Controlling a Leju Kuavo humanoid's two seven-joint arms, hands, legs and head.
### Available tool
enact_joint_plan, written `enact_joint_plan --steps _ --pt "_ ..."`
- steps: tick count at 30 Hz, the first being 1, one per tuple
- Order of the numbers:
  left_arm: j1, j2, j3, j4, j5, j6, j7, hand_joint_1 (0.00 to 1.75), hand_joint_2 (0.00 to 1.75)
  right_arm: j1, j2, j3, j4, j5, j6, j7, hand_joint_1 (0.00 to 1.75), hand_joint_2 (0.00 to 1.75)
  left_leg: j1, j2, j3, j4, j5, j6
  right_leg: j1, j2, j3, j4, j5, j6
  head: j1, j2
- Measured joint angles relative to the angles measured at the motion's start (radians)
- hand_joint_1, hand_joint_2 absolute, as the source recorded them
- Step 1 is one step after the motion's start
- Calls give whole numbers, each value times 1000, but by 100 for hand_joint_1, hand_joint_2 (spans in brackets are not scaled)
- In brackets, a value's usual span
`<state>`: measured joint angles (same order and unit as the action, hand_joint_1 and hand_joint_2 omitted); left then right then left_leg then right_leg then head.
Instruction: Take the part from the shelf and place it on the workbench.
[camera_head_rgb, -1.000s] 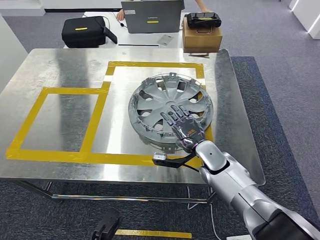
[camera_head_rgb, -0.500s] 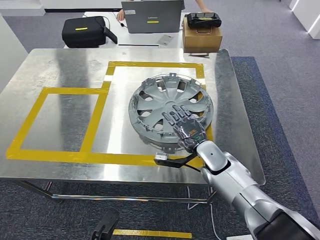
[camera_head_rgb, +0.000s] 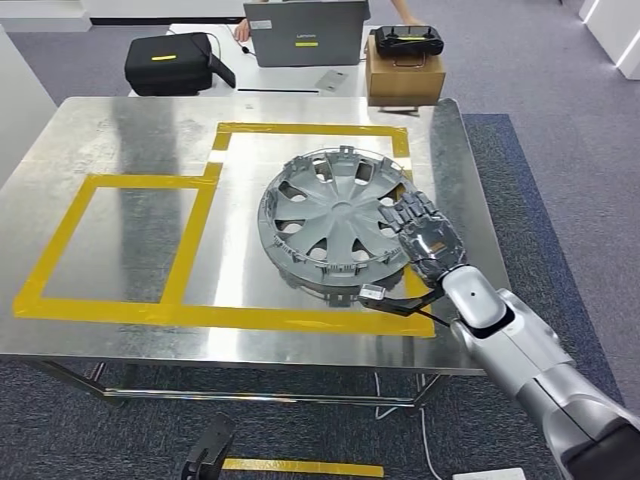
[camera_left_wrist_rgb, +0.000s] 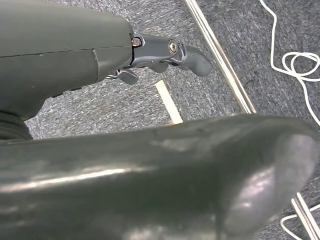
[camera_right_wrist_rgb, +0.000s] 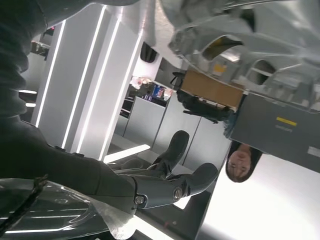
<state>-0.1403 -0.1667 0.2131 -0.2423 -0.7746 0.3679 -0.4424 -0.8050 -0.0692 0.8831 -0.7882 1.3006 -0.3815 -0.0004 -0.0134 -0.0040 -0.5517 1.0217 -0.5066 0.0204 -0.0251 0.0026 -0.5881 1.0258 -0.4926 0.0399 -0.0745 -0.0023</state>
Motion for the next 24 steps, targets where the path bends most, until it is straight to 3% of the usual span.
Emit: enact_joint_plan --steps 7,12,24 --pt "-6 -4 14 0 11 6 -7 0 0 58 -212 -64 -167 -6 22 19 0 175 0 -1 0 1 0 0 0 -1 2 -2 1 1 0 0" --pt "-11 -7 17 0 13 7 -7 0 0 109 -327 -116 -268 -11 35 27 0 175 0 0 0 1 -1 1 0 1 2 -2 1 1 0 0" --pt "-17 -12 17 0 14 9 -7 0 0 142 -392 -152 -339 -10 45 26 0 175 0 0 0 1 0 2 0 1 2 -2 1 1 0 0"
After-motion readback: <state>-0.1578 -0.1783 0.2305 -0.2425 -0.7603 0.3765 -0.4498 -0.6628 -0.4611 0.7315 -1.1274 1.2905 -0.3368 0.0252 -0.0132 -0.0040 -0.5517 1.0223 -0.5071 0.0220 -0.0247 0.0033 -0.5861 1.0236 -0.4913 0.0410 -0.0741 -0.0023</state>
